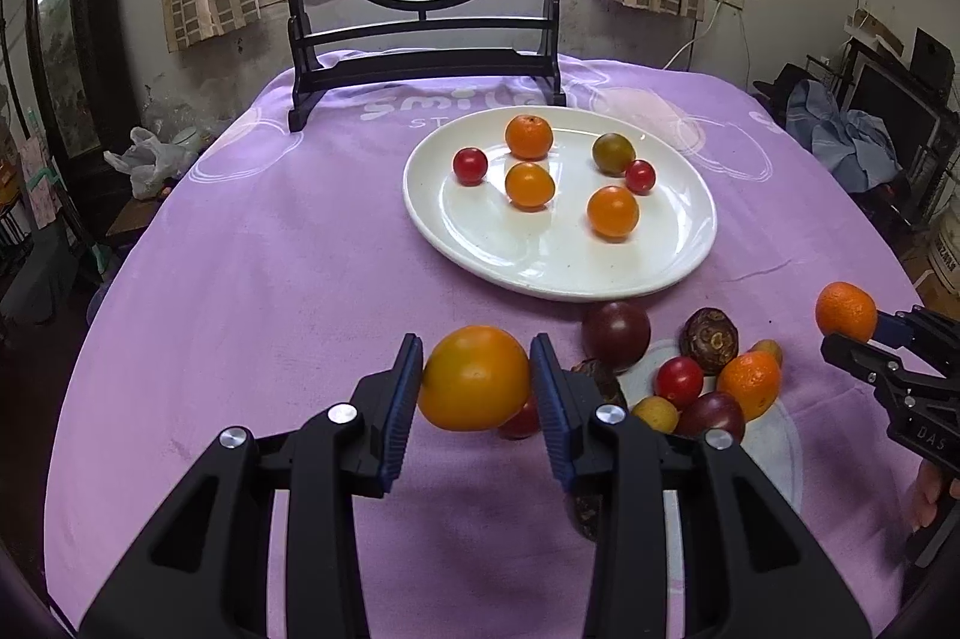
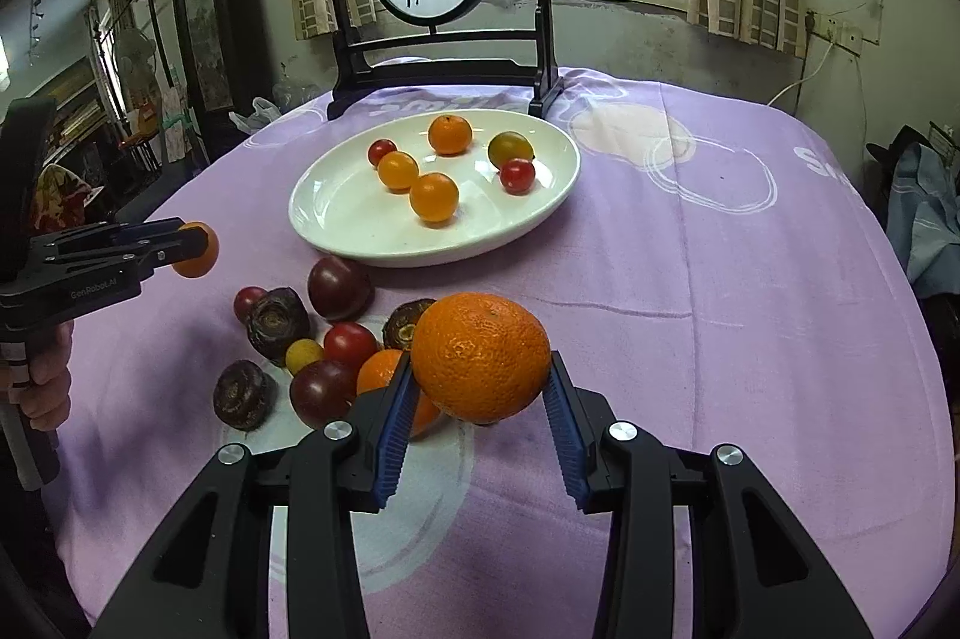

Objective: Organize fruits
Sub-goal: 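Grasp a large orange with the right tool while the left tool grasps a yellow-orange tomato, then carry the orange and tomato onto the white plate and open both tools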

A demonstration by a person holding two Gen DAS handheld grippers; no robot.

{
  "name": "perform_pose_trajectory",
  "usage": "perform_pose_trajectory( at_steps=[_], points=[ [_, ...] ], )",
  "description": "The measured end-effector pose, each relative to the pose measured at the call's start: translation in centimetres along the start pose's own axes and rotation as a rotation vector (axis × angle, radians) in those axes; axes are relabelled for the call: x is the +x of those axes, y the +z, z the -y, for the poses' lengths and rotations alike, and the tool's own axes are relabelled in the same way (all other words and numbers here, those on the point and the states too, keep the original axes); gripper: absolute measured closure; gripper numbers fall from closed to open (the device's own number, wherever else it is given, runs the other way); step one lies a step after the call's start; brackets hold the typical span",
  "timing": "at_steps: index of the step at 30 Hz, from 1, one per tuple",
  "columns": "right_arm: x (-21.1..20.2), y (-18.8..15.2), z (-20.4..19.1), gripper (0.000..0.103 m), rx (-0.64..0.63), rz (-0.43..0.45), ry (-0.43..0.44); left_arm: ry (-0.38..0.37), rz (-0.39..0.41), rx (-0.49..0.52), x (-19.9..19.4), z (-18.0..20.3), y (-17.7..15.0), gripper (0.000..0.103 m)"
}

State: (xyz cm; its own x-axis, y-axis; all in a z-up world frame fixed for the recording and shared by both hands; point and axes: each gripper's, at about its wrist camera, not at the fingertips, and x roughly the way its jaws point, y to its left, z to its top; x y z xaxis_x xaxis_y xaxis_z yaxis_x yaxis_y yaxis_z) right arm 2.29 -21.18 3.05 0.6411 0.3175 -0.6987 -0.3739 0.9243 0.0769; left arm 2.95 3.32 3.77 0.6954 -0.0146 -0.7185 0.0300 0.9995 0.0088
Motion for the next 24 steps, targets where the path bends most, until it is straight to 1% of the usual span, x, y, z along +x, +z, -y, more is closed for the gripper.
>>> perform_pose_trajectory(
  at_steps=[7,11,14,16,19,24],
  points=[
    [0.3,3.0,-1.5,0.061,-0.08,0.026,-0.007,-0.02,0.018,0.014,0.5,1.4,2.6,0.067],
    [1.1,4.8,-2.1,0.061,-0.117,0.04,0.003,-0.028,0.018,0.031,1.5,2.3,3.8,0.067],
    [2.4,5.9,-2.5,0.061,-0.128,0.033,0.015,-0.032,0.007,0.025,2.6,2.6,4.8,0.067],
    [3.7,6.7,-2.6,0.061,-0.132,0.011,0.025,-0.04,-0.003,0.007,3.5,2.5,5.5,0.067],
    [5.9,7.6,-3.0,0.061,-0.143,-0.028,0.026,-0.039,-0.039,-0.034,5.8,2.1,6.7,0.067],
    [8.9,8.1,-4.1,0.061,-0.174,-0.093,0.021,-0.029,-0.094,-0.069,9.0,1.5,7.7,0.067]
  ],
)
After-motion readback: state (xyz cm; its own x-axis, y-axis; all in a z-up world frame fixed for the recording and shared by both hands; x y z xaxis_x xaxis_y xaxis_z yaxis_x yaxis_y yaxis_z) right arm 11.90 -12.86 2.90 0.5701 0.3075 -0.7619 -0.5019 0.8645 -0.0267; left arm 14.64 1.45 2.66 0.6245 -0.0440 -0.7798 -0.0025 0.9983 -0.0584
